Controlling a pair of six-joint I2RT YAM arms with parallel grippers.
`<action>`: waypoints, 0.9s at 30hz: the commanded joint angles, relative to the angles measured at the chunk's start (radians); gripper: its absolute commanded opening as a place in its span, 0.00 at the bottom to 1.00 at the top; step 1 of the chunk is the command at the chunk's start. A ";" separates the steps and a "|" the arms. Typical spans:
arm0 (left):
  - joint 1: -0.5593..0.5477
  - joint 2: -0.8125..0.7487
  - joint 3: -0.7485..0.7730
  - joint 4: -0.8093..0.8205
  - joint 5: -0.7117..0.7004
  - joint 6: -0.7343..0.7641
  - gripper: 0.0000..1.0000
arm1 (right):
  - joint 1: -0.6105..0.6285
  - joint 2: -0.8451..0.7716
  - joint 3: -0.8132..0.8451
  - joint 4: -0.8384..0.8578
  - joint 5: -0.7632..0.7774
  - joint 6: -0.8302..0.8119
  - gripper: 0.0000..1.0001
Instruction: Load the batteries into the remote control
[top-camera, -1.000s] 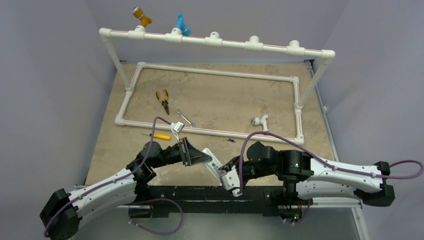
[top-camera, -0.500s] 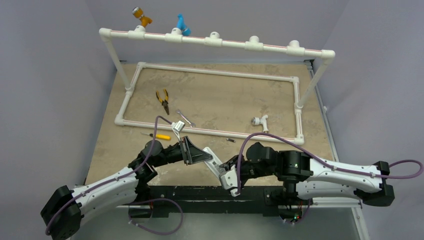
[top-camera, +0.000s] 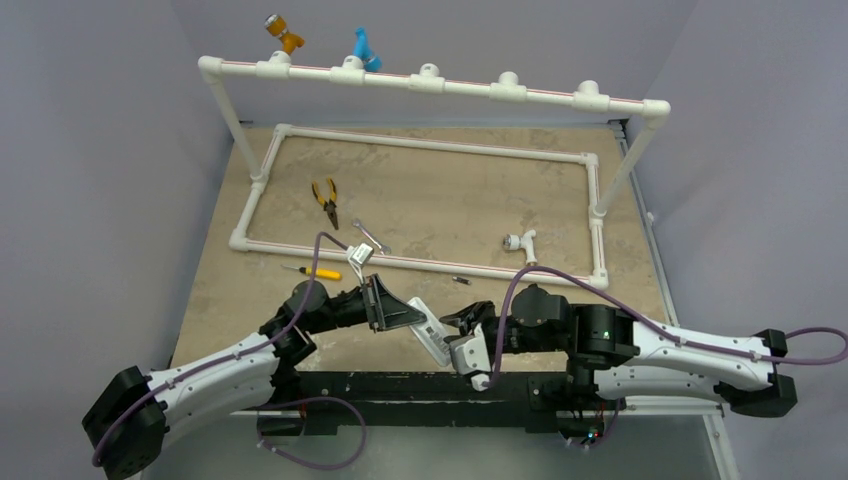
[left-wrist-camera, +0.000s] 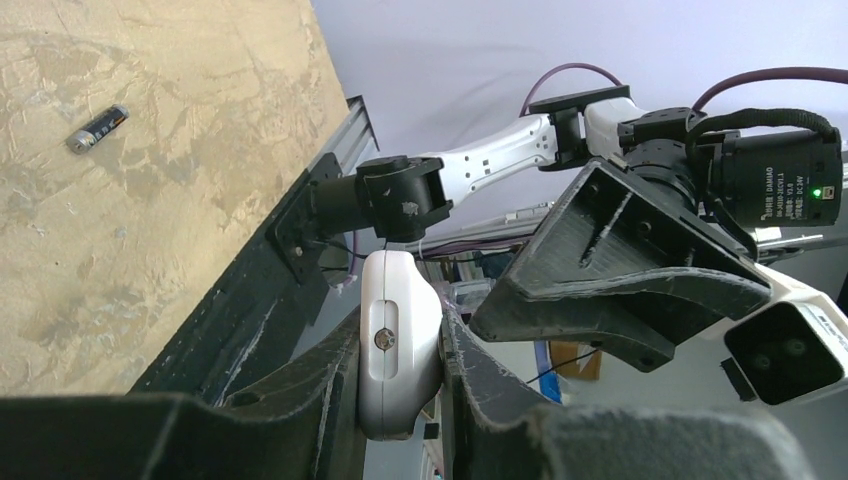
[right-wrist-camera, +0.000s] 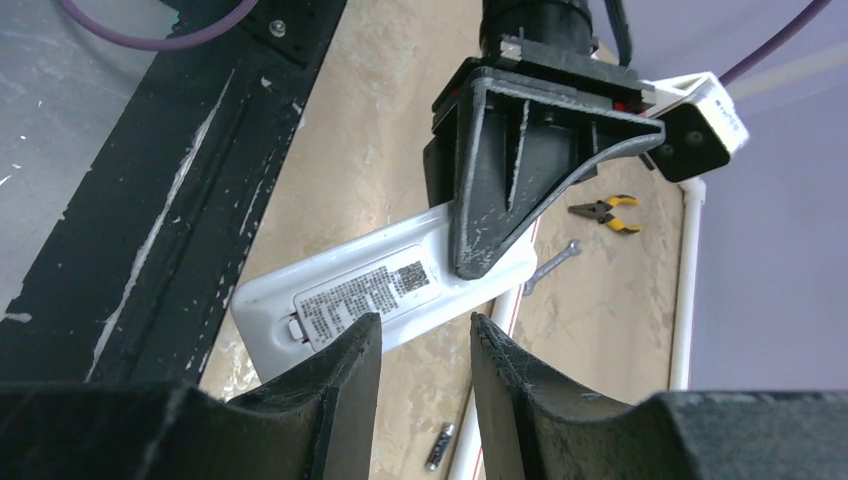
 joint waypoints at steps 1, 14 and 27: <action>0.000 0.010 0.006 0.071 0.030 -0.007 0.00 | 0.000 -0.019 -0.005 0.080 0.012 -0.010 0.36; 0.000 0.019 0.010 0.077 0.031 -0.005 0.00 | 0.000 -0.001 0.026 -0.046 -0.081 0.018 0.43; 0.000 0.016 0.014 0.075 0.031 -0.005 0.00 | 0.000 0.056 0.005 -0.030 -0.050 0.010 0.43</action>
